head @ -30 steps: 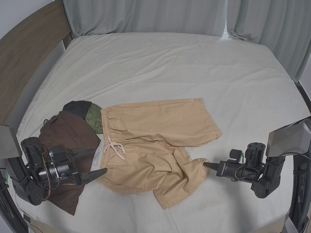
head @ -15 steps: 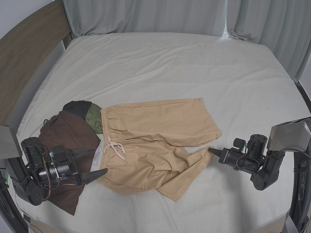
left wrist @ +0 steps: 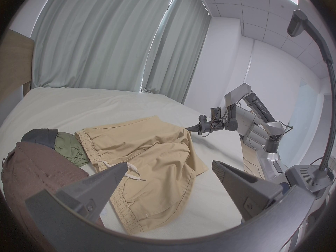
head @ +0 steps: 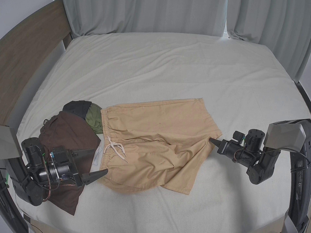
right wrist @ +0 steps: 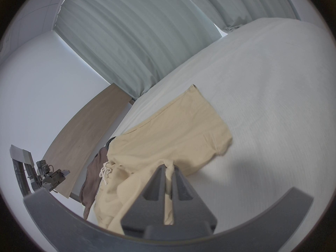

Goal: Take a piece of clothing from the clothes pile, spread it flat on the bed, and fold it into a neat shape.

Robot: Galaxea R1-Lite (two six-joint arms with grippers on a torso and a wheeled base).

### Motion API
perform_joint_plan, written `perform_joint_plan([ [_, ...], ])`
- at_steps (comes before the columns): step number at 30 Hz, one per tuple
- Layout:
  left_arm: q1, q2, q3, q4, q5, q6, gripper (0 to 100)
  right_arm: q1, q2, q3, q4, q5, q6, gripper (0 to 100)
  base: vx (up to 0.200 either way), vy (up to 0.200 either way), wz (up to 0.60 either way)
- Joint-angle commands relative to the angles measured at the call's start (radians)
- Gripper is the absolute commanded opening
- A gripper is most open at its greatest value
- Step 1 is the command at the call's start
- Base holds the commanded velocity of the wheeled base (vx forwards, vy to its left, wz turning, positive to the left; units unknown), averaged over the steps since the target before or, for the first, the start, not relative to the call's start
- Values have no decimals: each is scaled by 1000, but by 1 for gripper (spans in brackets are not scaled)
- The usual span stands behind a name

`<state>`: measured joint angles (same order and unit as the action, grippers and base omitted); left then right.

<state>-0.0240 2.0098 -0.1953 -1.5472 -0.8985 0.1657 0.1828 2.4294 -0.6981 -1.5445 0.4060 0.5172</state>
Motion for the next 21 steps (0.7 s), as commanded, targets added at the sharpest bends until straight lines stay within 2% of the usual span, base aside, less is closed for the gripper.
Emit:
perform_joint_plan([
  [1, -1, 1, 1, -1, 0, 0, 100, 0, 54, -67, -2, -12, 0, 0, 0, 0, 0],
  [7, -2, 3, 5, -1, 0, 0, 100, -2, 76, -127, -5, -13, -2, 0, 0, 0, 0],
  [15, -8, 7, 7, -1, 0, 0, 100, -2, 71, -120, -6, -12, -25, 0, 0, 0, 0],
  [16, -10, 7, 7, -1, 0, 0, 100, 0, 66, -115, -6, -12, -25, 100, 0, 0, 0],
  [21, -13, 9, 7, -1, 0, 0, 100, -2, 51, -109, -6, -13, -43, 100, 0, 0, 0],
])
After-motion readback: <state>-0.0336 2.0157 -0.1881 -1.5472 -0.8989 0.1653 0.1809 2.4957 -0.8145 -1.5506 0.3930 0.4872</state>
